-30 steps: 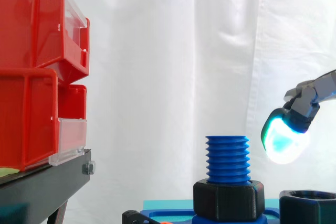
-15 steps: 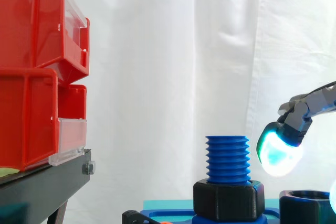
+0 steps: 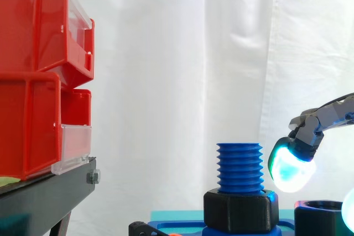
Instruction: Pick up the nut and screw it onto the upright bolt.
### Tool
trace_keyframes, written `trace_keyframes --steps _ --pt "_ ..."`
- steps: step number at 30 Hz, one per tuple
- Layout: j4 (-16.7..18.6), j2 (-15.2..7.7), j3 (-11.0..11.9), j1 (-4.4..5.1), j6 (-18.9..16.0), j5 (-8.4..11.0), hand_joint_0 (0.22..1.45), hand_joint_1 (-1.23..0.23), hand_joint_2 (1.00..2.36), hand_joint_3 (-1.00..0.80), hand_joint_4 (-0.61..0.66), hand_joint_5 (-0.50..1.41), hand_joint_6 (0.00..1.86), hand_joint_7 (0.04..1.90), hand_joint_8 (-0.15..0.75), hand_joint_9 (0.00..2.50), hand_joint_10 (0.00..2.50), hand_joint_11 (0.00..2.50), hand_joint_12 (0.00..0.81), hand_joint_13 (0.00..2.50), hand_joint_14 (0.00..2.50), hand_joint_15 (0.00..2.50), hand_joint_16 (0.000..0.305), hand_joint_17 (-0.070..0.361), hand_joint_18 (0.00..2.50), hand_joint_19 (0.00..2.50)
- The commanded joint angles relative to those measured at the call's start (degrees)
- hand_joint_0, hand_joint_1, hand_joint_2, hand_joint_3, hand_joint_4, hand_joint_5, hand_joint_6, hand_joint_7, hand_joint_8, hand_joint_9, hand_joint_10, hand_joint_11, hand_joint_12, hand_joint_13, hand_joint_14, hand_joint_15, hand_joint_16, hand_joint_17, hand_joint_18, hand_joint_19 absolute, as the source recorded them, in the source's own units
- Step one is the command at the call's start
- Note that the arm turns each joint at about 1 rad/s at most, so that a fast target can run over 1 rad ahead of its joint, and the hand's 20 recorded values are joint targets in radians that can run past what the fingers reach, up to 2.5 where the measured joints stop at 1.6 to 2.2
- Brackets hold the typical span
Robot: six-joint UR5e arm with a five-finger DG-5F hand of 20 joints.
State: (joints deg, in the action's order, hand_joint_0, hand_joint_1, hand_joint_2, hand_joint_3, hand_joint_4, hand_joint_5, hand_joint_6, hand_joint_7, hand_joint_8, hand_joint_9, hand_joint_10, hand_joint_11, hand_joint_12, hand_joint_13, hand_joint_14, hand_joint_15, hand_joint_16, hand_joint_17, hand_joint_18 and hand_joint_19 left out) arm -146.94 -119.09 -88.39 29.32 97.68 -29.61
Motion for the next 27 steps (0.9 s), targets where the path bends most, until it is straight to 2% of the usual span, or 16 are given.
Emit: trace_keyframes --steps 1,14,27 --pt "-0.02 0.00 -0.02 -0.14 -0.21 -0.45 0.38 -0.50 1.00 -0.50 0.23 -0.29 0.50 0.68 0.286 0.00 0.00 0.00 0.458 0.00 0.00 0.00 0.066 0.149 0.00 0.00" --pt "-0.02 0.00 -0.02 0.04 -1.00 -0.62 0.39 -0.51 1.00 -0.50 0.23 -0.28 0.50 0.72 0.284 0.00 0.00 0.00 0.452 0.00 0.00 0.00 0.065 0.145 0.00 0.00" --pt "-3.18 0.00 -0.02 0.04 -4.42 -0.89 0.45 -0.58 1.00 -0.50 0.23 -0.26 0.50 0.82 0.263 0.00 0.00 0.00 0.418 0.00 0.00 0.00 0.058 0.132 0.00 0.00"
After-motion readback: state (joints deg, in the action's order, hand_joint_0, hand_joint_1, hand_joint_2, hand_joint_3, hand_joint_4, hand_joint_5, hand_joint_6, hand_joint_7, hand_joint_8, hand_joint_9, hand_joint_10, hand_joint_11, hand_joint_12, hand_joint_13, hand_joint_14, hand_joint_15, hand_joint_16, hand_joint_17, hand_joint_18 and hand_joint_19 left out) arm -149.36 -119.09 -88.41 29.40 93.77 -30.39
